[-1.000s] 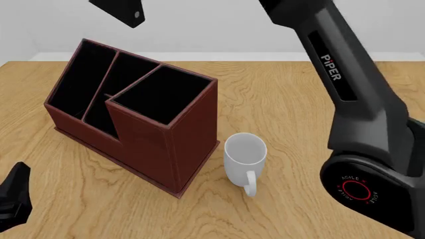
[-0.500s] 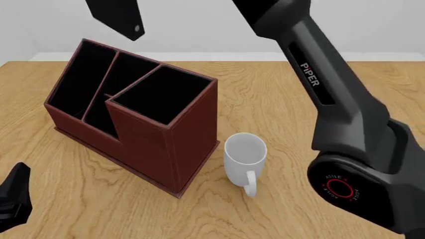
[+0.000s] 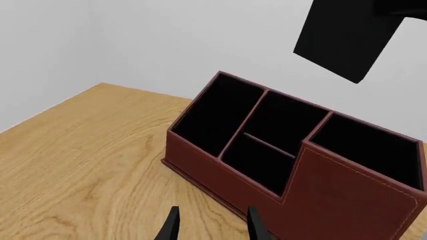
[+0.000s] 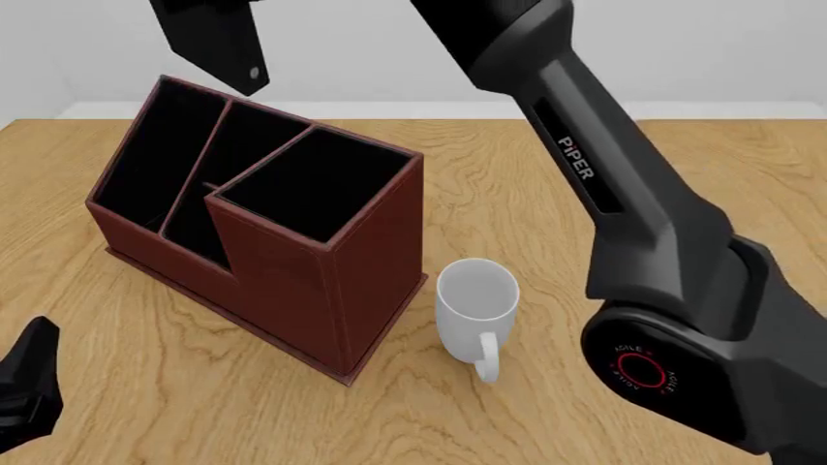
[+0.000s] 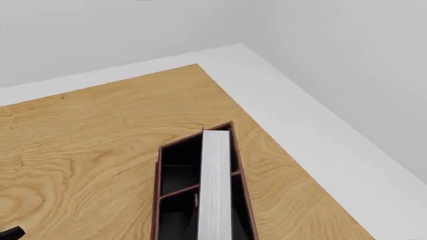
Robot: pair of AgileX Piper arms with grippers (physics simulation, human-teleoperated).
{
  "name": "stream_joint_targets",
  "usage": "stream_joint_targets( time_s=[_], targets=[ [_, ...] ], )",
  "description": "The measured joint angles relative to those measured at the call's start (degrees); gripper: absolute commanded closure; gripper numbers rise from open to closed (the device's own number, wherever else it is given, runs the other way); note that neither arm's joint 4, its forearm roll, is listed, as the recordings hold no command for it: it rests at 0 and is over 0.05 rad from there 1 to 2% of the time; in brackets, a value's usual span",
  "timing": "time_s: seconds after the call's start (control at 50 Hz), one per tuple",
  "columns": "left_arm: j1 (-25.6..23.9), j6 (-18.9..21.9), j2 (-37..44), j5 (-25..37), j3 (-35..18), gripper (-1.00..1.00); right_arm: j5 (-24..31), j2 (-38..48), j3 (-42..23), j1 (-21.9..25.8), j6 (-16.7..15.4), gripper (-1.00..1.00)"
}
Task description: Pick up the book and place it in the front compartment of the caddy.
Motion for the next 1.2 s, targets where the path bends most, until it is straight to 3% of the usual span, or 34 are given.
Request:
stream_joint_targets(
  time_s=[1.2],
  targets=[
    [0.39,-0.09,0.0,0.42,0.0,-1.0,-3.47,2.77,2.23,0.89,2.99,1.0]
  ],
)
